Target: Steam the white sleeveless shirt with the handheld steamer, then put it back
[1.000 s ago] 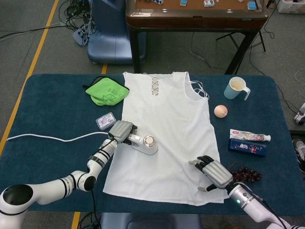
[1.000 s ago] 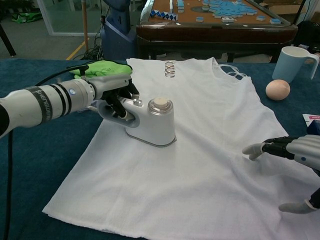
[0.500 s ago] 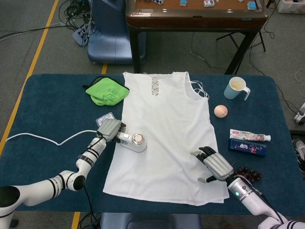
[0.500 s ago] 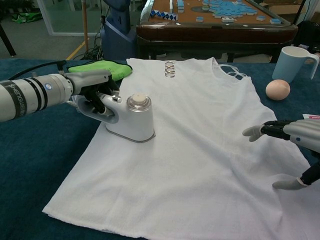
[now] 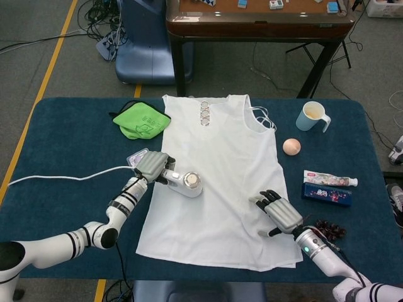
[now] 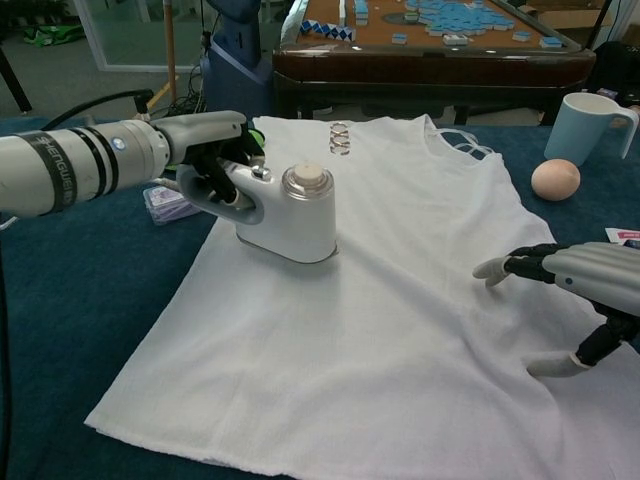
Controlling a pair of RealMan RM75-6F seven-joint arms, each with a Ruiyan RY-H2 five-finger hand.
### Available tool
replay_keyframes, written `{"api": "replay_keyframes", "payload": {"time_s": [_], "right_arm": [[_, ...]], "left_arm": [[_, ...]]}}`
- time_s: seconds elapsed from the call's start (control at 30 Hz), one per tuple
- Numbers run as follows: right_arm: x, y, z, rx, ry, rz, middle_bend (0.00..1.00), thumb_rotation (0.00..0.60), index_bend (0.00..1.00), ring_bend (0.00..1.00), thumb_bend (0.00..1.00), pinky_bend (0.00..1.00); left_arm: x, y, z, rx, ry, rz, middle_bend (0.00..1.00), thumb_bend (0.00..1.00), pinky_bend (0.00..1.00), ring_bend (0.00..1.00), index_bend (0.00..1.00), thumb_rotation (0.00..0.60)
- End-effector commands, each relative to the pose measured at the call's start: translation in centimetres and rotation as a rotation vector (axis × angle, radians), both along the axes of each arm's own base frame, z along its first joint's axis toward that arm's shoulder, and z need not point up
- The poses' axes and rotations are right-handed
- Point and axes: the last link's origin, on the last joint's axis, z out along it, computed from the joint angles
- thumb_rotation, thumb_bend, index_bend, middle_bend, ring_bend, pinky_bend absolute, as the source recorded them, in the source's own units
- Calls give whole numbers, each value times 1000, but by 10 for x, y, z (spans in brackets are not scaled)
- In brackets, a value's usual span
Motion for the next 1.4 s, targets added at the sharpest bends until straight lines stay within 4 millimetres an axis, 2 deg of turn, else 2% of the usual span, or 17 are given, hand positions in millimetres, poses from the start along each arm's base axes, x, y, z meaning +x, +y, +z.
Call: {"api": "replay_keyframes", "payload": {"time_s": [0.03, 0.17, 0.37, 0.6, 0.93, 1.13, 1.4], "right_arm": [[0, 0, 0, -2, -1, 0, 187, 475, 119, 86, 0, 75], [-1, 2, 2, -7, -3, -2, 187, 475, 119, 86, 0, 75], [-3, 4, 5, -11, -8, -5, 187, 473, 119, 86, 0, 75], [-2, 4, 7, -13, -16, 1, 187, 475, 119, 86, 0, 75], [0, 5, 6, -7, -19, 4, 187, 473, 119, 86, 0, 75], [1, 6, 7, -7, -25, 7, 187, 475, 119, 86, 0, 75], [2, 9, 8, -2, -29, 10, 187, 475, 119, 86, 0, 75]], "left_arm": [[13, 5, -10, -10, -10, -5, 751, 199, 692, 649, 815, 600], [22, 12, -20, -10, -8, -3, 751, 198, 692, 649, 815, 600], [24, 24, -28, 4, 13, 12, 751, 199, 692, 649, 815, 600], [13, 38, -29, 33, 48, 48, 751, 199, 692, 648, 815, 600], [-10, 55, -17, 86, 83, 107, 751, 198, 692, 647, 815, 600], [-25, 54, -8, 86, 107, 114, 751, 199, 691, 647, 815, 600], [-37, 37, -3, 40, 153, 70, 751, 198, 691, 647, 815, 600]]}}
